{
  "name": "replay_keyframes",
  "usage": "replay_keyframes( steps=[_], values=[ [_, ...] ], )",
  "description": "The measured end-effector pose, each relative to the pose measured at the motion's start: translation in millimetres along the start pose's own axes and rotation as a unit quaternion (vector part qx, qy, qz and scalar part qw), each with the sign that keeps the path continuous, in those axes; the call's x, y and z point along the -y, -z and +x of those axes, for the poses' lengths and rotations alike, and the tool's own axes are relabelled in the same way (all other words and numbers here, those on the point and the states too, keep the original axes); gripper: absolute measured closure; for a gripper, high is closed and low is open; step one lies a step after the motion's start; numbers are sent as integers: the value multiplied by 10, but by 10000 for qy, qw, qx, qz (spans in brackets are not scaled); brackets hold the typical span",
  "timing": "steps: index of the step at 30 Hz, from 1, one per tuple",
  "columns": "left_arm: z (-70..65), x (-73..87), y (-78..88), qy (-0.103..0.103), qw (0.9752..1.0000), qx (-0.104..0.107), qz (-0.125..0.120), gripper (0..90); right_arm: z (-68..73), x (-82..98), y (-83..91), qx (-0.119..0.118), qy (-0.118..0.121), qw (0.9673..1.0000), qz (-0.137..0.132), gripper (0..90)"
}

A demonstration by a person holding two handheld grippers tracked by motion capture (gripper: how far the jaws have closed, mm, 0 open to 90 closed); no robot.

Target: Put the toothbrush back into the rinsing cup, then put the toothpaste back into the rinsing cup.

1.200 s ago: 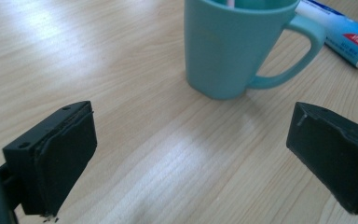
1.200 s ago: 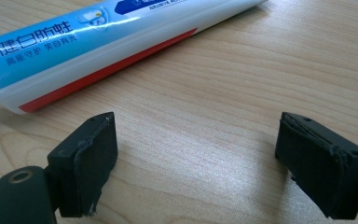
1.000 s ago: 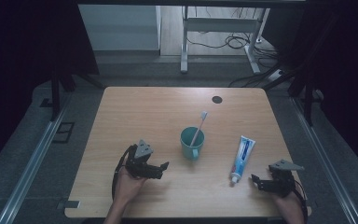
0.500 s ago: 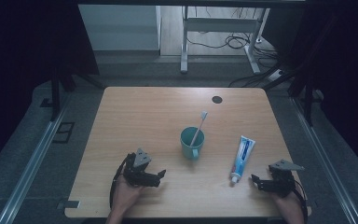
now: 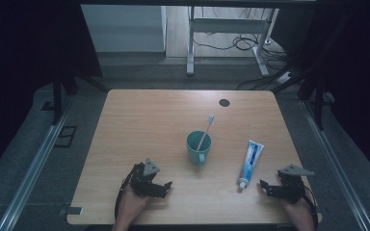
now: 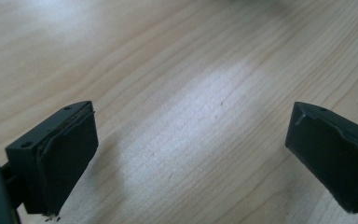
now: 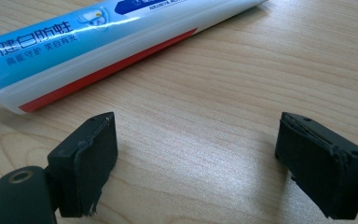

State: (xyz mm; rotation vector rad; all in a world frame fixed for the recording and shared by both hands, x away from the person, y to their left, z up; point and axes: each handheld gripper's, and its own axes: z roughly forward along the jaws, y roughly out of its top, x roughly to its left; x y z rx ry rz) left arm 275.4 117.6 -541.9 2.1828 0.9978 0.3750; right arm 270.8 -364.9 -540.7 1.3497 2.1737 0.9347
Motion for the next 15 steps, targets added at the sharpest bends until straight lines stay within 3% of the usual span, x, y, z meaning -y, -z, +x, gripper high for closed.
replay_keyframes(
  steps=[5, 15],
  values=[
    [-3, 3, -34, -48, 9998, -18, 186, 21, -1, 0, 0, -1, 6, 10000, -4, 127],
    [9, 2, -37, 12, 9998, 1, 218, 17, -8, 1, 3, -32, 15, 10000, -4, 129]
  ],
)
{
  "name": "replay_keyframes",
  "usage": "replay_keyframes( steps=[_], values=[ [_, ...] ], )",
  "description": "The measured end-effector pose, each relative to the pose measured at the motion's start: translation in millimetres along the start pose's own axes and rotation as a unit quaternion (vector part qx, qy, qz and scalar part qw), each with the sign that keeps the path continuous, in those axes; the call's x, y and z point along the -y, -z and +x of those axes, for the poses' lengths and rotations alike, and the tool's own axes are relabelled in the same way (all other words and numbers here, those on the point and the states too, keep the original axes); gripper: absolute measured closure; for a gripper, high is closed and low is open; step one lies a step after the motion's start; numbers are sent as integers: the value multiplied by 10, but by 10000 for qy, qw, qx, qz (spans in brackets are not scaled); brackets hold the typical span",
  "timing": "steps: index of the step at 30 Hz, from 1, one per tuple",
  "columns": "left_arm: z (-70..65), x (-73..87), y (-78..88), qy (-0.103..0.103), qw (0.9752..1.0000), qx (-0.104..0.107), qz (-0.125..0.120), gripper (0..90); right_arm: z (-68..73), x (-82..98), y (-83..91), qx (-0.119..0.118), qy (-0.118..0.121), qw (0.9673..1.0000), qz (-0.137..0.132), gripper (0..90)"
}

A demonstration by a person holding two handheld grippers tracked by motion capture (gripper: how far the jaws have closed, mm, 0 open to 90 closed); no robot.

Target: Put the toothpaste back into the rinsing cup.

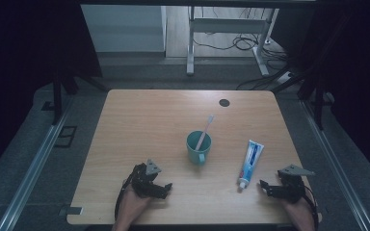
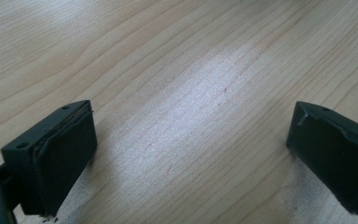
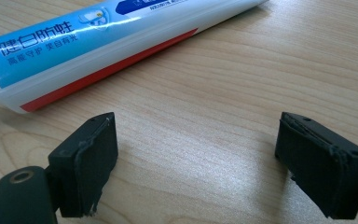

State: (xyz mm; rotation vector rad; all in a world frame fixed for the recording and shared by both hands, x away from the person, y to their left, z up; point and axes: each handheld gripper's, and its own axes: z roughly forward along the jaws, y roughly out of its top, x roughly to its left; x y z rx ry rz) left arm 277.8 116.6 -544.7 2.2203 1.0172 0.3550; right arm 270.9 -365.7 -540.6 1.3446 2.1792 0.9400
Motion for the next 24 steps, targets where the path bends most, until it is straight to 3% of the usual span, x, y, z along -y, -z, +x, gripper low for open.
replay_keyframes(
  steps=[24],
  values=[
    [0, 0, 0, 27, 10000, -17, -2, 16, -5, -40, 48, -129, 95, 9999, 38, 59]
  ],
)
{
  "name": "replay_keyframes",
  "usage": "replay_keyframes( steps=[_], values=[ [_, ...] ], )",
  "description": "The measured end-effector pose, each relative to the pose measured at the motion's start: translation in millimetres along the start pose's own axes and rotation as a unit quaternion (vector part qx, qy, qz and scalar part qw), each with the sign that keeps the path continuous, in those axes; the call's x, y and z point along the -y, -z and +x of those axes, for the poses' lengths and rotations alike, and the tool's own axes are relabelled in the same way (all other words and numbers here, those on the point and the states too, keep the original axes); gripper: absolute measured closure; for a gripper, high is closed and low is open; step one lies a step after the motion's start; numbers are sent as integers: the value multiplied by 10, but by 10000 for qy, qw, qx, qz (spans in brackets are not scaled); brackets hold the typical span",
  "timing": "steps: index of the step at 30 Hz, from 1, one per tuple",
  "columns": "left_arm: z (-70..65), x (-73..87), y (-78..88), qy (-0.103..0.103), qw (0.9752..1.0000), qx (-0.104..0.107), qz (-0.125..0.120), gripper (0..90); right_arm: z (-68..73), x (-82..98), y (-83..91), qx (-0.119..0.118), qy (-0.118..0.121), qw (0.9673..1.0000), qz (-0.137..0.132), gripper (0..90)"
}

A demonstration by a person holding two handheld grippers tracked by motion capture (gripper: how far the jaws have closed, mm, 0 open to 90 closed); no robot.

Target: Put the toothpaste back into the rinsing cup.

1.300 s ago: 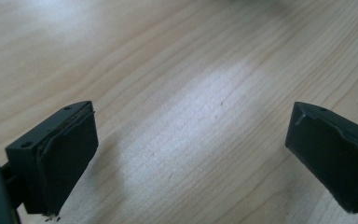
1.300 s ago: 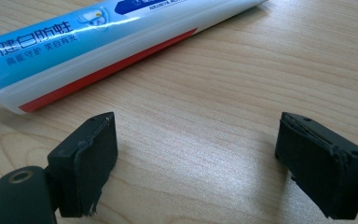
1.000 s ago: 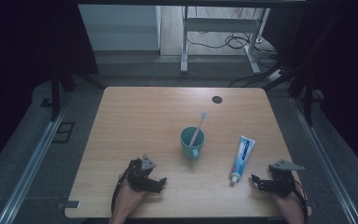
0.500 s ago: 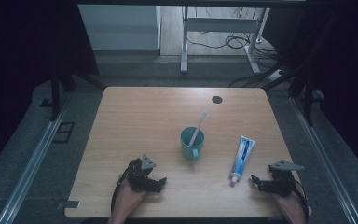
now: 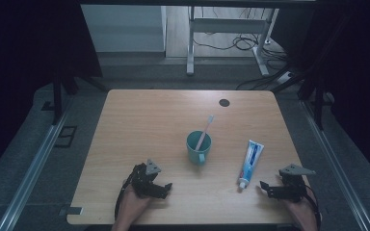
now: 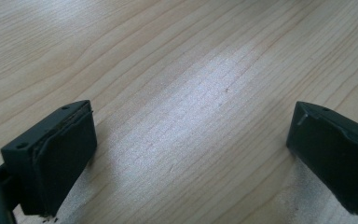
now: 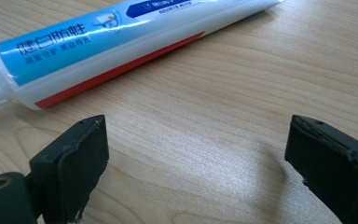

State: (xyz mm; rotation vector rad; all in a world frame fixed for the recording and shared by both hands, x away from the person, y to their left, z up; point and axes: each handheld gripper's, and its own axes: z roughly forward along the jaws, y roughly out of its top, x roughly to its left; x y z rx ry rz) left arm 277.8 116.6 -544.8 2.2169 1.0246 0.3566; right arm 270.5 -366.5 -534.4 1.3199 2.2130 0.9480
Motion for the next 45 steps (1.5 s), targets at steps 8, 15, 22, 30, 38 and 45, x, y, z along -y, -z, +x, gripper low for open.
replay_keyframes(
  steps=[8, 15, 22, 30, 38, 45],
  values=[
    [1, 0, 0, 6, 10000, -8, -2, 17, 9, -86, 46, -464, -198, 9987, 59, 63],
    [1, 1, -1, 11, 10000, -4, -10, 17, 12, -113, 83, -439, -220, 9987, 120, 186],
    [2, 1, -1, 7, 10000, -5, -10, 18, 16, -158, 127, -559, -73, 9983, 136, 424],
    [3, 1, 0, 6, 10000, -17, -15, 21, 72, -253, 148, -791, 100, 9966, 192, 676],
    [3, 1, 1, 8, 10000, -19, -17, 22, 91, -361, 170, -934, 150, 9952, 232, 822],
    [3, 2, 1, 8, 10000, -22, -18, 23, 119, -503, 179, -1084, 121, 9936, 285, 893]
  ],
)
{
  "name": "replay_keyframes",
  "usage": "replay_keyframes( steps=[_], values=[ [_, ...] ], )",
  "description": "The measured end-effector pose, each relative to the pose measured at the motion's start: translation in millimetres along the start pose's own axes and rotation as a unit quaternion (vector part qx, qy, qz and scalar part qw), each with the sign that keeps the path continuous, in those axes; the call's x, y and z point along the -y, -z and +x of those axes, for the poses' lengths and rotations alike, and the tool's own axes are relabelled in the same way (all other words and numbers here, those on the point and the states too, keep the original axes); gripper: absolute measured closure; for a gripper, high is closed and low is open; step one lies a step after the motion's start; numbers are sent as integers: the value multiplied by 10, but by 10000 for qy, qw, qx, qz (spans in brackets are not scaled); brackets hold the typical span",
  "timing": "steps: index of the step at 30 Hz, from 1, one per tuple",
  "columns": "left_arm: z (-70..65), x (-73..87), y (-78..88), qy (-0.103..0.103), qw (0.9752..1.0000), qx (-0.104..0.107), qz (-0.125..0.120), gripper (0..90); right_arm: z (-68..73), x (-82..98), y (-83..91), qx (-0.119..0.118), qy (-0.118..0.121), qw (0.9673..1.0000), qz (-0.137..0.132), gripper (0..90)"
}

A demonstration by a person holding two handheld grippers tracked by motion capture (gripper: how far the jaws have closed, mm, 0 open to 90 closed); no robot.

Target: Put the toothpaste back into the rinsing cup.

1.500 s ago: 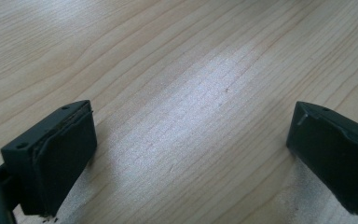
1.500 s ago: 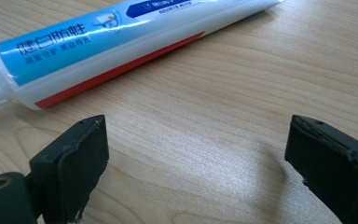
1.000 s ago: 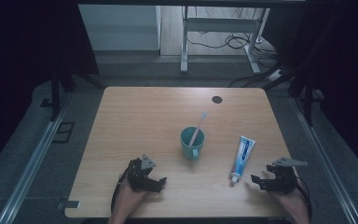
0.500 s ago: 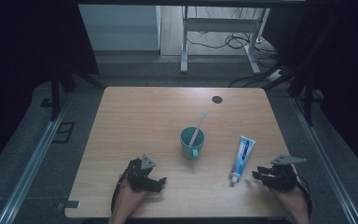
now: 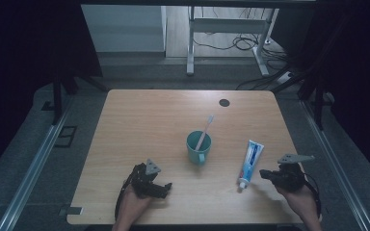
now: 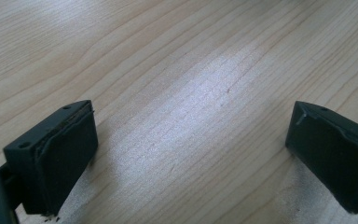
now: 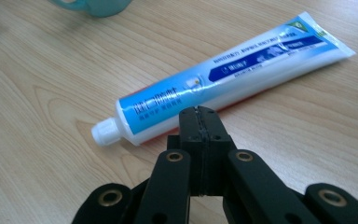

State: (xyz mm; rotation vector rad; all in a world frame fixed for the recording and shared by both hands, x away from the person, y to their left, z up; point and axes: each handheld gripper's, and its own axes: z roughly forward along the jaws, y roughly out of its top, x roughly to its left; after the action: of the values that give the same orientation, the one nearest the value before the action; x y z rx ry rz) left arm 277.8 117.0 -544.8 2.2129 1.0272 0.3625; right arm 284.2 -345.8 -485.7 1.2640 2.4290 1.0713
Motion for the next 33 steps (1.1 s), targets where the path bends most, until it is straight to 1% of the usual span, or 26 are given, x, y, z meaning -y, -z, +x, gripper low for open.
replay_keyframes(
  steps=[4, 8, 10, 12, 15, 20, 25, 33],
  values=[
    [0, 0, 0, 1, 10000, 0, 0, 23, 26, -49, -6, -44, 39, 10000, -4, 894],
    [-1, 0, 0, 6, 10000, 1, -2, 23, 62, -139, -35, -118, 93, 9999, 29, 894],
    [-1, 0, -1, 9, 10000, 1, -2, 23, 69, -151, -40, -131, 84, 9999, 27, 894],
    [-2, 1, -1, 17, 10000, 0, -5, 23, 100, -200, -64, -184, 137, 9997, 36, 892],
    [-3, 1, -2, 26, 10000, 3, -11, 23, 119, -225, -79, -181, 168, 9997, 48, 891],
    [-2, 1, 0, 11, 10000, 1, -1, 23, 169, -295, -149, -198, 263, 9994, 105, 891],
    [-2, 1, 0, 13, 10000, 1, -2, 23, 201, -323, -206, -238, 289, 9992, 145, 891],
    [-4, 1, -1, 25, 10000, 0, -9, 23, 258, -364, -355, -283, 320, 9988, 255, 891]
  ],
)
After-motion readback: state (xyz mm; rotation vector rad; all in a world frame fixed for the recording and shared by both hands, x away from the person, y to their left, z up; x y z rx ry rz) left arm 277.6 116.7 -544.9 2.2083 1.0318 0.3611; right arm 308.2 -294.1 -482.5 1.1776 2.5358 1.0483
